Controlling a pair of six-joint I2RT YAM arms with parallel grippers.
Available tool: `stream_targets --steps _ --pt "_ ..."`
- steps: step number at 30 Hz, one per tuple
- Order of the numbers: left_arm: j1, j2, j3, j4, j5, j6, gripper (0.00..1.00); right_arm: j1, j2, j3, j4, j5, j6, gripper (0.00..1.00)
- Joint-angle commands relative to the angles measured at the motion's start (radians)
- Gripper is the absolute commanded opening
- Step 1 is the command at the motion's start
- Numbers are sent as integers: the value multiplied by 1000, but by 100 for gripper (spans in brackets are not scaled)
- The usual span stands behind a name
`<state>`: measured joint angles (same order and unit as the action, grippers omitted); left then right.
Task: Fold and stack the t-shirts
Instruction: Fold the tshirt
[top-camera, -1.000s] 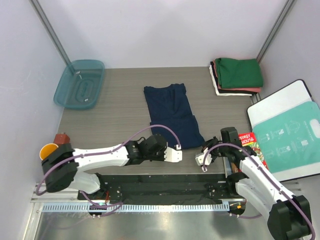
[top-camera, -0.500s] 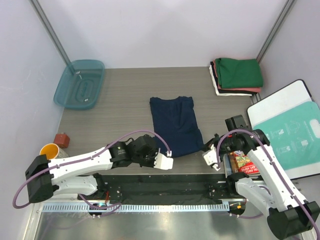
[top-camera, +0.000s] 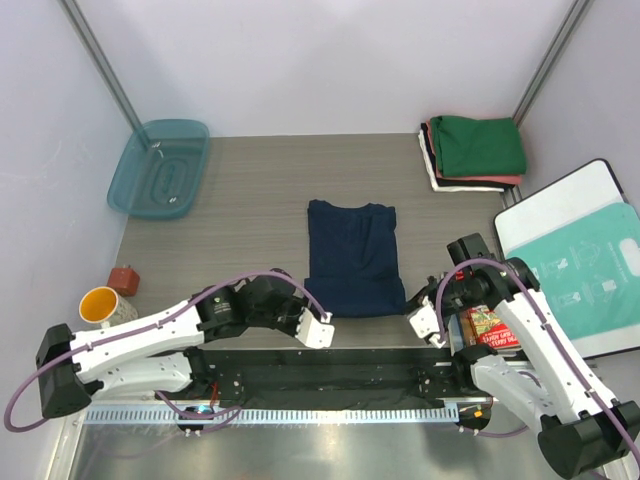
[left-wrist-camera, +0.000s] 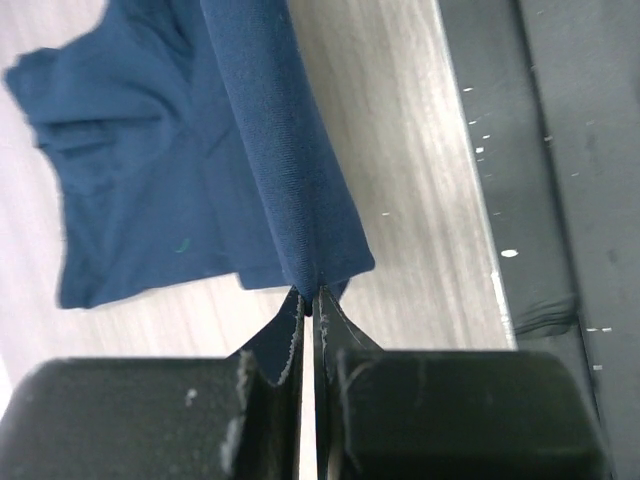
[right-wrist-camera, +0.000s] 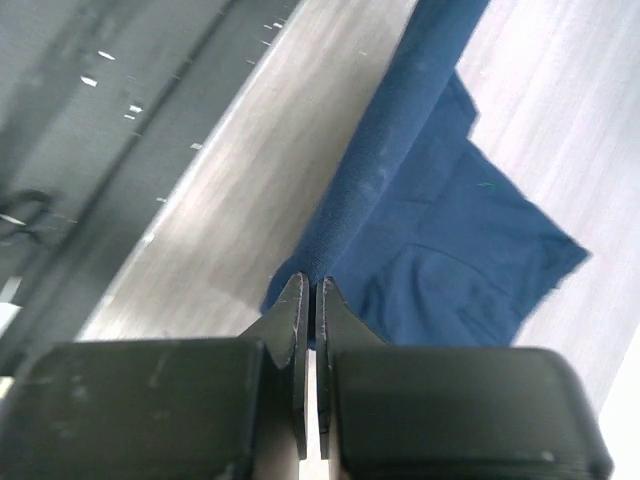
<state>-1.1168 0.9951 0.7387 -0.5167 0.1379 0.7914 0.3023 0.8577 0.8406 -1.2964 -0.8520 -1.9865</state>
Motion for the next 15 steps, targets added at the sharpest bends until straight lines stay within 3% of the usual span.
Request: stream_targets --steps 1,15 --pt "20 -24 7 61 -56 92 0 6 7 28 130 -13 -200 1" --pt "247 189 119 311 -3 241 0 6 142 17 538 88 -32 1"
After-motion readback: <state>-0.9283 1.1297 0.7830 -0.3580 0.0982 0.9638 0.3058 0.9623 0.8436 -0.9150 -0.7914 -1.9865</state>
